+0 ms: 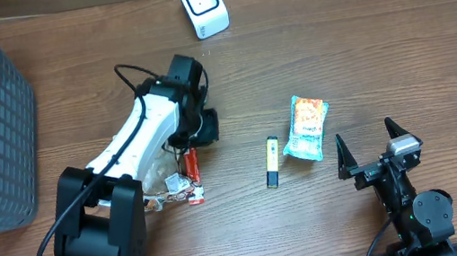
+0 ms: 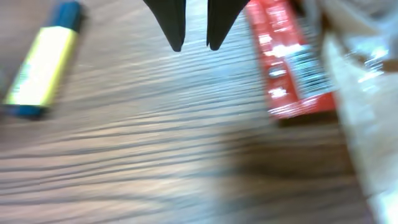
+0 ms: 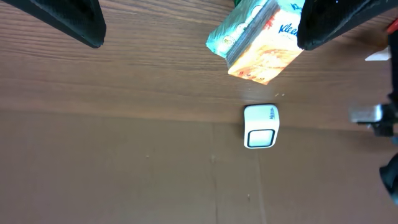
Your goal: Scan the item barcode
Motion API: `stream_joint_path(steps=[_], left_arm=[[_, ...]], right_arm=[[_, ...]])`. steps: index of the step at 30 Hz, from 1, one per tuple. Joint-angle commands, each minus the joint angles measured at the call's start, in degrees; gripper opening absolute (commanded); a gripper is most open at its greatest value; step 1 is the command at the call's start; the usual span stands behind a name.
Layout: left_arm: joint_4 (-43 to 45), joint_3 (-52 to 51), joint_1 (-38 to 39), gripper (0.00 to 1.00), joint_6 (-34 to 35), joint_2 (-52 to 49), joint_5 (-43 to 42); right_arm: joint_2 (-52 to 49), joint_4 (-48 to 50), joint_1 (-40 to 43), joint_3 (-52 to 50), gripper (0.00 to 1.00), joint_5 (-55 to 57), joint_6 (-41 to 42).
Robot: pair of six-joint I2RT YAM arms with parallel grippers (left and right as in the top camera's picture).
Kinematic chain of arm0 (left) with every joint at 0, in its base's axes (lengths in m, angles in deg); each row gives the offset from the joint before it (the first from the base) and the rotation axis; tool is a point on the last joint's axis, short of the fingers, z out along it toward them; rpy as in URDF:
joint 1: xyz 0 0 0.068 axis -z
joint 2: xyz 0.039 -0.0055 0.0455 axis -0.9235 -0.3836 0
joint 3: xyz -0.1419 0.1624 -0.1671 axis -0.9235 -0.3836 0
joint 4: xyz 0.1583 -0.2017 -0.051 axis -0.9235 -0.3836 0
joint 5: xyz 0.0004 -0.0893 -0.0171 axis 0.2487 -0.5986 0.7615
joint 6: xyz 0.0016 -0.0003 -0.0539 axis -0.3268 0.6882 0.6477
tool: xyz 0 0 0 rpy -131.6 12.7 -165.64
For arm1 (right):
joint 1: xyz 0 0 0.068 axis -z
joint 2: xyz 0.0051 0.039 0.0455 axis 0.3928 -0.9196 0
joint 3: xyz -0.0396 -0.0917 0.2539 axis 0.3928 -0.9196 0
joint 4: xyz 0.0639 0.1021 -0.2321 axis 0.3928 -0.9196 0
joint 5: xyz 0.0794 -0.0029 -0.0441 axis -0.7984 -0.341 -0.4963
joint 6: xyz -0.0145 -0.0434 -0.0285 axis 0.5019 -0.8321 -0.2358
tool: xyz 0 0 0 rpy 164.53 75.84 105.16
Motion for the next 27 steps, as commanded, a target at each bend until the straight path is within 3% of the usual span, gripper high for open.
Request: stream_joint_path(steps=[1,12,27], left_arm=[[0.9,1.07,3.52,0.07,-0.28,-0.17,-10.05],[7.15,0.22,15.93,0.27,8.35,-2.62,-9.46],[8.11,0.22,17.05,0.18,9.62,-8.87,-8.98]], right_arm=[[0.52,0.35,0.39,-0.59,1.0,0.57,-0.26],[0.52,0.35,0.39,-0.59,1.0,0.55,-0.26],[0.52,0.35,0.39,-0.59,1.0,0.55,-0.26]])
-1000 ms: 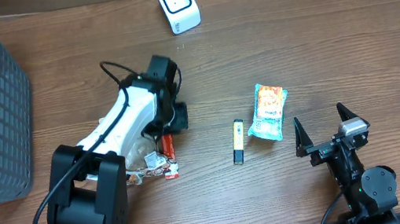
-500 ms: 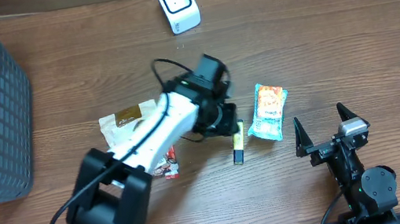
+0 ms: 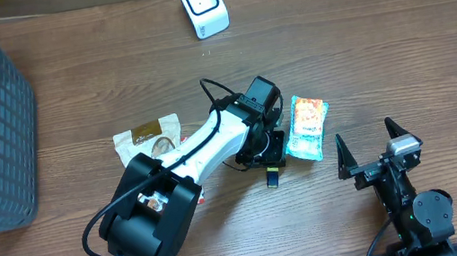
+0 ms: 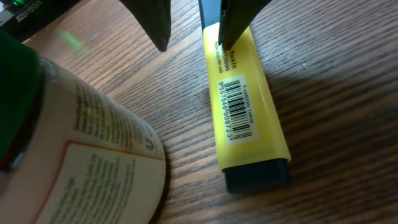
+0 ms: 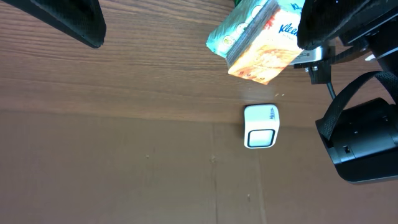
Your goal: Scan the item barcode
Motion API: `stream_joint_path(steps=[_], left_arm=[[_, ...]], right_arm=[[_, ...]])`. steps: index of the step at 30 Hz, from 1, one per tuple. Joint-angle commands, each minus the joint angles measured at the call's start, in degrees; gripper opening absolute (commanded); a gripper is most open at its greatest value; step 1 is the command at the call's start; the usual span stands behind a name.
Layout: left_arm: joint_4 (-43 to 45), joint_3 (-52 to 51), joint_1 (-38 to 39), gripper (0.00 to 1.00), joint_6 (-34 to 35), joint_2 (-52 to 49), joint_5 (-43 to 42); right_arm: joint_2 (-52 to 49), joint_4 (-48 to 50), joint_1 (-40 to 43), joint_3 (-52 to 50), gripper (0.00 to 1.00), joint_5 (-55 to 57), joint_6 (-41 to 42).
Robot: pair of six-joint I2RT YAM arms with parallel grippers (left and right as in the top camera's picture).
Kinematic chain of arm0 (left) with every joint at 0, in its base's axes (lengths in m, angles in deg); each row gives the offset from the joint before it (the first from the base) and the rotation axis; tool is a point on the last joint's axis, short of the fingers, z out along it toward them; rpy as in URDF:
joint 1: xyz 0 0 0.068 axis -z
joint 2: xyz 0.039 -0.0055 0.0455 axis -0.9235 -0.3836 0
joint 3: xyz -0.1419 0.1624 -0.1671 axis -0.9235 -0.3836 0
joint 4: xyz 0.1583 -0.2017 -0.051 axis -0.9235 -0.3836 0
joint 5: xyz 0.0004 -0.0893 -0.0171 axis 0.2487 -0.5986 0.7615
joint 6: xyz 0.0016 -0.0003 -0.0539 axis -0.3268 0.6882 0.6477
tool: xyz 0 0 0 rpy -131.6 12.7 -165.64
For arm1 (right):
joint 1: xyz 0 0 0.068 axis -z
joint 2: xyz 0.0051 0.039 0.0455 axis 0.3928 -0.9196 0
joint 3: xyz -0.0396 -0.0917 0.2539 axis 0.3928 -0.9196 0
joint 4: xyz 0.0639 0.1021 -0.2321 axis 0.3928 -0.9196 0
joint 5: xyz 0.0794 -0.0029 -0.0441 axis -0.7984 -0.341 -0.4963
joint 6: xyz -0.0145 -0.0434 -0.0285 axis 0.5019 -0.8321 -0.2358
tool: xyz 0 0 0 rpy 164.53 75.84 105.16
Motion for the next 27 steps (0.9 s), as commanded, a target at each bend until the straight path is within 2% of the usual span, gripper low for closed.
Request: stream_joint_path(steps=[1,11,15,17,23,27], left_arm=[[-0.98,0.0,-1.38,0.18,0.31,-1.88,0.94],[-4.09,0.02,-4.42,0.23,-1.44,-1.88,1.29],[-5.75,1.88,-5.7,0.13,-1.62,-1.55,0.92],[-7.26,3.74,-6.86,0.04,-1.62,-1.25,-0.83],[-5.88,5.92,-8.2,0.04,-1.6,-0.81,-12.81],[-4.52,4.39,-6.86,0.04,-1.46,-0.81,-13.9]], right_arm=[[0.52,0.33,0.37,-0.59,1.0,0.55,-0.24],[0.52,0.33,0.37,-0.59,1.0,0.55,-0.24],[0.52,0.35,0.37,-0.59,1.0,0.55,-0.24],[0.52,0.33,0.37,-0.59,1.0,0.52,-0.24],[0.52,0.33,0.37,-0.59,1.0,0.55,-0.24],[0.5,0.33,0.37,-0.59,1.0,0.52,-0.24]])
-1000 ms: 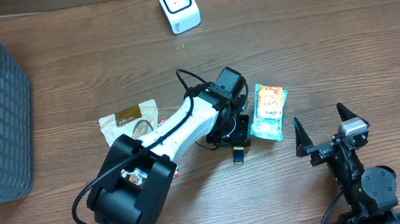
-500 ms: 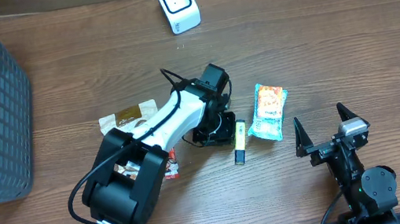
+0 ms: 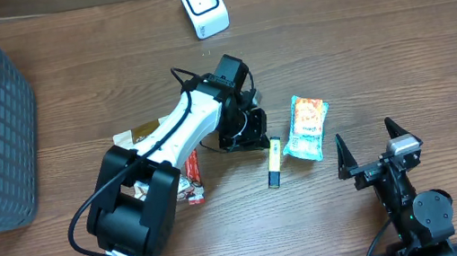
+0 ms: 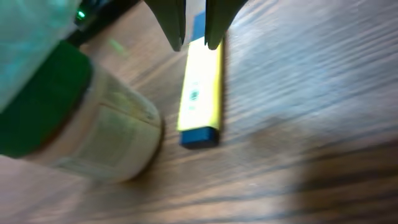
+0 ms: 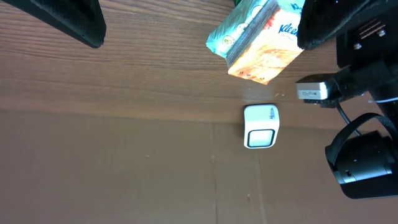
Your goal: Scan the item barcode
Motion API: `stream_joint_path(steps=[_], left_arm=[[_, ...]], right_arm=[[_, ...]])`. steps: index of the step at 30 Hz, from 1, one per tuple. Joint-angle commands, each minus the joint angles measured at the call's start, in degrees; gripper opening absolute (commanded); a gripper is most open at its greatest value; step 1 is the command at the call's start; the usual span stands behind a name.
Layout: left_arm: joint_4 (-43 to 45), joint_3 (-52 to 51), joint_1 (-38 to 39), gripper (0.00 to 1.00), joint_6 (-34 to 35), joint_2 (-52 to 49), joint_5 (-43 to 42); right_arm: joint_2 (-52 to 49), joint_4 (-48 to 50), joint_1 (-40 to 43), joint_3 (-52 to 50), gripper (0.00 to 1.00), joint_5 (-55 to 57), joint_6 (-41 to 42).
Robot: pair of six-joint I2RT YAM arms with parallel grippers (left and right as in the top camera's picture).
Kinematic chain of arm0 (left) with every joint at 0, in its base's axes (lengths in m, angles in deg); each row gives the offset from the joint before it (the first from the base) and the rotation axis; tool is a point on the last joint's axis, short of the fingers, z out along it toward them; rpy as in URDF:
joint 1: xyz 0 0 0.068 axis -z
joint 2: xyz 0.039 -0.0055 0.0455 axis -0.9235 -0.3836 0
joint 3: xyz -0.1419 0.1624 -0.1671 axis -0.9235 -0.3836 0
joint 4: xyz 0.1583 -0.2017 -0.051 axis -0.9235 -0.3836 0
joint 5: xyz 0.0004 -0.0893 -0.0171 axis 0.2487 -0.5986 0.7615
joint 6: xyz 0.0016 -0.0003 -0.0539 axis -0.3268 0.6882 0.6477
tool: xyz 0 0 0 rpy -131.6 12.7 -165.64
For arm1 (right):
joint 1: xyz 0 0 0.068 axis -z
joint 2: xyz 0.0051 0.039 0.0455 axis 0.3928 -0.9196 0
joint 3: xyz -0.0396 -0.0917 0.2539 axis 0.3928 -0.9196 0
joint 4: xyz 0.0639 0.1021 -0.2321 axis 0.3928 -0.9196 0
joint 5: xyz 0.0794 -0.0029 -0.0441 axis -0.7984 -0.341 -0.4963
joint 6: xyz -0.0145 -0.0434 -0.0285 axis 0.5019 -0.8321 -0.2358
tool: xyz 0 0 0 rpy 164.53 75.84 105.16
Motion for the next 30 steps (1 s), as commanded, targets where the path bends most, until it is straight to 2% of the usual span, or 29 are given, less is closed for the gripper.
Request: stream_joint_path(steps=[1,11,18,30], left_arm=[[0.94,-1.16,1.7,0.04,-0.15,0.15,-4.39],[9.16,-6.27,5.22,0.04,4.48,0.11,-3.72],[9.73,-6.67,5.9,0.04,5.84,0.11,1.01],[11.89,-6.88,7.67,0.04,7.5,0.11,2.95]], right_arm=[[0.5,0.33,0.37,-0.59,1.0,0.55,-0.24],[0.5,0.33,0.37,-0.59,1.0,0.55,-0.24],[0.5,0.33,0.37,-0.59,1.0,0.57,-0.24],[0.5,0.33,0.37,-0.59,1.0,0.55,-0.24]])
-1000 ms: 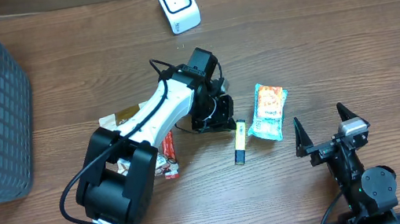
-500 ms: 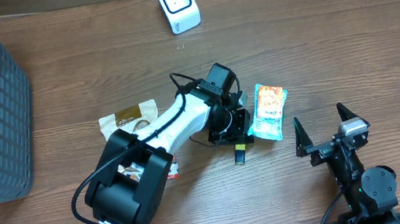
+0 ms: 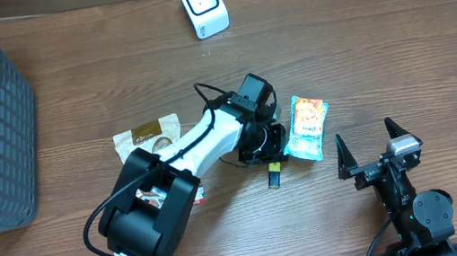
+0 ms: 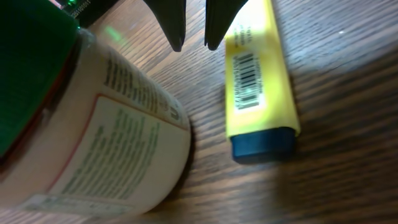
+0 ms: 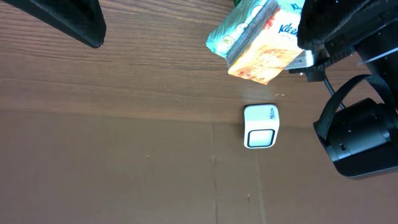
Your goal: Scan the item barcode
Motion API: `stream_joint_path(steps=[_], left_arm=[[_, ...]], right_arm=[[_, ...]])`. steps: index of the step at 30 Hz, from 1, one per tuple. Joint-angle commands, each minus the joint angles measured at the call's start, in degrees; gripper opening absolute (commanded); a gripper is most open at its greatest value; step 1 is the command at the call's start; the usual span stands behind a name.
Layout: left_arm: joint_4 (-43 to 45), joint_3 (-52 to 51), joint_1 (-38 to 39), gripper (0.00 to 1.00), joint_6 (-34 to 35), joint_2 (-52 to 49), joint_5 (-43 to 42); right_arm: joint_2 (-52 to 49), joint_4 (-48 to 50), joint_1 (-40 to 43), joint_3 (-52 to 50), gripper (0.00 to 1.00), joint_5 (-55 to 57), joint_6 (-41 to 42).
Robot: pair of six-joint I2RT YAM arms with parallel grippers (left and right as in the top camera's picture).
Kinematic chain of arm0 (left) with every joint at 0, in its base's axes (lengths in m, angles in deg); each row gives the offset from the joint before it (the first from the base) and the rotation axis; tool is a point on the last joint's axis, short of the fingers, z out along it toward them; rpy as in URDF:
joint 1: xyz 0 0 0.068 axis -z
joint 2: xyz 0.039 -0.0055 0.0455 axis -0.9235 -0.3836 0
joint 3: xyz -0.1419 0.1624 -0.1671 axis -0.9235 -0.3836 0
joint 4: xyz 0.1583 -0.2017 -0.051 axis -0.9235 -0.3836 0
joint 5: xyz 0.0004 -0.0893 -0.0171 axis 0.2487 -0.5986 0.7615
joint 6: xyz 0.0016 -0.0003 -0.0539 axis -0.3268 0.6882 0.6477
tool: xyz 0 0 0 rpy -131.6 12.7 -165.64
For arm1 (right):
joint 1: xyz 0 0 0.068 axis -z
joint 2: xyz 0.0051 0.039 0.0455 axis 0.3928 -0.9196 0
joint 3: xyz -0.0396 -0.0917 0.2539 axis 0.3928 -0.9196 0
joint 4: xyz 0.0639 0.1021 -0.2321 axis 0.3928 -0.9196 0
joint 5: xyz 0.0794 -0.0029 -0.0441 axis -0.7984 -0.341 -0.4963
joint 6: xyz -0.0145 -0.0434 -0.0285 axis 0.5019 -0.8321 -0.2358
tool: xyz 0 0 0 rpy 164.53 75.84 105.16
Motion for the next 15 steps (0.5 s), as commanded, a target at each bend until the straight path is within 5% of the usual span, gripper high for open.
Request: stream_joint_path(steps=[1,15], left_arm=[[0.28,-0.33,1.01,0.04,0.96,0.11,0.87],[0.7,-2.14,1.22,0.04,-0.59,0.11,5.95]], right_arm=[[0.5,0.35,0.37,-0.59,1.0,0.57,-0.24],[0.5,0.35,0.37,-0.59,1.0,0.57,-0.24]])
